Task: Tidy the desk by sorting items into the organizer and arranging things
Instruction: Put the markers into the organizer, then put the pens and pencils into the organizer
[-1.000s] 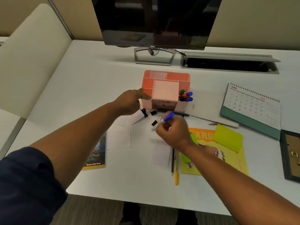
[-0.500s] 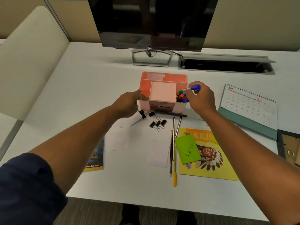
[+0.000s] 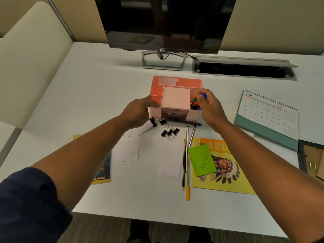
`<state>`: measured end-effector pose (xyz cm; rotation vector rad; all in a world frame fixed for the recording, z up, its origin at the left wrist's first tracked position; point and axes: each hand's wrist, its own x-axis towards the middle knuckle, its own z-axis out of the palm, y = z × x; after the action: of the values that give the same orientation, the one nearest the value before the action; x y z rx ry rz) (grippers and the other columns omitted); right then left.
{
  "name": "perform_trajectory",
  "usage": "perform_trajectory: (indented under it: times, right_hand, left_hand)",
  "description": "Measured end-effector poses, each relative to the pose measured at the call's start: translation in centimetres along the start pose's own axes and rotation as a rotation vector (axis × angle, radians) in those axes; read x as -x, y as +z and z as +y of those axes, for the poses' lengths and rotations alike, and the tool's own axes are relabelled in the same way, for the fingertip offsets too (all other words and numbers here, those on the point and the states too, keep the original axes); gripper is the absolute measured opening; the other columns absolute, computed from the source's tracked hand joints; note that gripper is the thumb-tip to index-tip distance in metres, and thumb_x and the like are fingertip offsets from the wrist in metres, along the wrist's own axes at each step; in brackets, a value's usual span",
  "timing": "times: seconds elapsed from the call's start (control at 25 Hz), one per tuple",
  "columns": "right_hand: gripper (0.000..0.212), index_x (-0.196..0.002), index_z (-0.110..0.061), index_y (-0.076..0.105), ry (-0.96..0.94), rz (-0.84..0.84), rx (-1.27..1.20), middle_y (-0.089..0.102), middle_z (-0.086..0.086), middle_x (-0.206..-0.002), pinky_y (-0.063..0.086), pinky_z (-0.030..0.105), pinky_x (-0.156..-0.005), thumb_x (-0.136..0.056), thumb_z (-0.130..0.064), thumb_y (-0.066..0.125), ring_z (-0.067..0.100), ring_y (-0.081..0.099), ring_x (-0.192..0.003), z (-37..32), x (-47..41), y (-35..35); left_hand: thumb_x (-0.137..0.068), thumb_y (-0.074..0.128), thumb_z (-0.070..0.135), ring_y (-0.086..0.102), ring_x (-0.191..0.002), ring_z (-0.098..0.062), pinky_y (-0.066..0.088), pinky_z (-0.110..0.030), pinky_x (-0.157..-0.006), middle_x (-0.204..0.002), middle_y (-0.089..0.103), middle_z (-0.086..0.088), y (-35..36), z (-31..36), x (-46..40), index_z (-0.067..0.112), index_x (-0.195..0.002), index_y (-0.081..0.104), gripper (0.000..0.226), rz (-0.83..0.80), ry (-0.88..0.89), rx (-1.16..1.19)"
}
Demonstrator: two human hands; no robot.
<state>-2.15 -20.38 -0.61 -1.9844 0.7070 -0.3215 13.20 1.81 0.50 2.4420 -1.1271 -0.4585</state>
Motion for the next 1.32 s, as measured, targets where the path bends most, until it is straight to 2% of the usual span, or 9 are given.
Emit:
perform_trajectory:
  times: [0.12, 0.24, 0.32, 0.4, 0.56, 0.68, 0.88, 1.16, 1.32]
  right_hand:
    - [0.030, -0.135, -0.014, 0.049, -0.023, -0.049, -0.048, 0.058, -0.006, -0.116, 0.048, 0.020, -0.084, -0.107, -0.023, 0.040, 0.017, 0.059, -0.112, -0.2, 0.4, -0.2]
    - [0.048, -0.148, -0.016, 0.036, -0.085, 0.008, -0.030, 0.045, -0.003, -0.137, 0.039, 0.009, -0.092, -0.103, -0.023, 0.051, 0.014, 0.047, -0.126, -0.4, 1.1, -0.1]
    - [0.054, -0.146, -0.017, 0.038, -0.143, 0.177, 0.050, 0.041, 0.002, -0.142, 0.047, 0.022, -0.093, -0.097, -0.024, 0.060, 0.015, 0.048, -0.122, 0.5, 2.5, 0.2]
    - [0.050, -0.139, -0.015, 0.046, -0.160, 0.249, 0.147, 0.050, 0.002, -0.126, 0.051, 0.032, -0.081, -0.092, -0.020, 0.064, 0.015, 0.054, -0.103, 1.8, 5.0, 0.6]
    - [0.052, -0.138, -0.021, 0.050, -0.034, 0.132, 0.262, 0.054, -0.002, -0.117, 0.048, 0.028, -0.072, -0.089, -0.021, 0.068, 0.013, 0.055, -0.095, 4.2, 10.1, 0.8]
    - [0.051, -0.132, -0.023, 0.056, 0.050, 0.055, 0.377, 0.056, -0.001, -0.124, 0.051, 0.034, -0.085, -0.085, -0.035, 0.072, 0.020, 0.055, -0.110, 5.7, 12.3, 0.7]
    - [0.086, -0.146, -0.032, 0.041, 0.157, -0.140, 0.718, 0.038, -0.002, -0.148, 0.045, 0.041, -0.100, -0.072, -0.066, 0.069, 0.025, 0.038, -0.131, 6.9, 14.8, 1.4]
    - [0.079, -0.148, -0.027, 0.039, 0.195, -0.069, 0.779, 0.035, 0.001, -0.153, 0.043, 0.046, -0.102, -0.079, -0.057, 0.068, 0.029, 0.036, -0.135, 8.3, 15.2, 0.4]
    - [0.065, -0.139, -0.025, 0.050, 0.219, 0.018, 0.769, 0.044, 0.003, -0.147, 0.043, 0.048, -0.098, -0.081, -0.048, 0.070, 0.030, 0.042, -0.130, 8.9, 15.4, -0.2]
  left_hand:
    - [-0.092, 0.039, -0.013, 0.038, -0.145, -0.025, 0.034, -0.032, -0.113, -0.156, 0.041, -0.008, 0.1, 0.1, 0.1, 0.020, -0.130, 0.065, 0.056, 0.025, 0.003, 0.011]
    - [-0.094, 0.041, -0.011, 0.042, -0.142, -0.031, 0.038, -0.036, -0.112, -0.156, 0.040, -0.007, 0.2, 0.0, -0.1, 0.021, -0.129, 0.065, 0.054, 0.025, 0.003, 0.005]
    - [-0.093, 0.041, -0.011, 0.043, -0.141, -0.031, 0.040, -0.039, -0.113, -0.155, 0.042, -0.009, 0.7, 0.0, 0.0, 0.019, -0.126, 0.067, 0.051, 0.063, 0.014, 0.031]
    - [-0.091, 0.042, -0.012, 0.041, -0.143, -0.028, 0.041, -0.043, -0.113, -0.151, 0.047, -0.011, 1.3, 0.2, 0.4, 0.016, -0.124, 0.067, 0.050, 0.119, 0.019, 0.078]
    - [-0.089, 0.048, -0.011, 0.040, -0.143, -0.030, 0.041, -0.048, -0.113, -0.150, 0.050, -0.011, 2.8, 0.6, 1.3, 0.008, -0.133, 0.060, 0.050, 0.265, 0.134, -0.026]
    - [-0.091, 0.059, -0.002, 0.046, -0.134, -0.029, 0.042, -0.039, -0.109, -0.145, 0.051, -0.012, 5.4, 2.2, 3.3, 0.009, -0.135, 0.057, 0.046, 0.356, 0.151, -0.012]
    - [-0.092, 0.068, 0.030, 0.059, -0.078, -0.009, 0.051, -0.026, -0.075, -0.094, 0.067, 0.004, 11.6, 7.1, 7.1, 0.018, -0.113, 0.068, 0.025, 0.040, -0.117, 0.227]
    - [-0.092, 0.067, 0.032, 0.059, -0.072, -0.016, 0.042, -0.025, -0.062, -0.079, 0.067, -0.005, 13.8, 9.2, 5.7, 0.008, -0.085, 0.068, 0.025, -0.153, -0.279, 0.133]
    - [-0.089, 0.071, 0.034, 0.067, -0.065, -0.020, 0.054, -0.030, -0.064, -0.065, 0.067, -0.007, 14.2, 9.2, 4.9, 0.003, -0.074, 0.068, 0.034, -0.205, -0.361, 0.159]
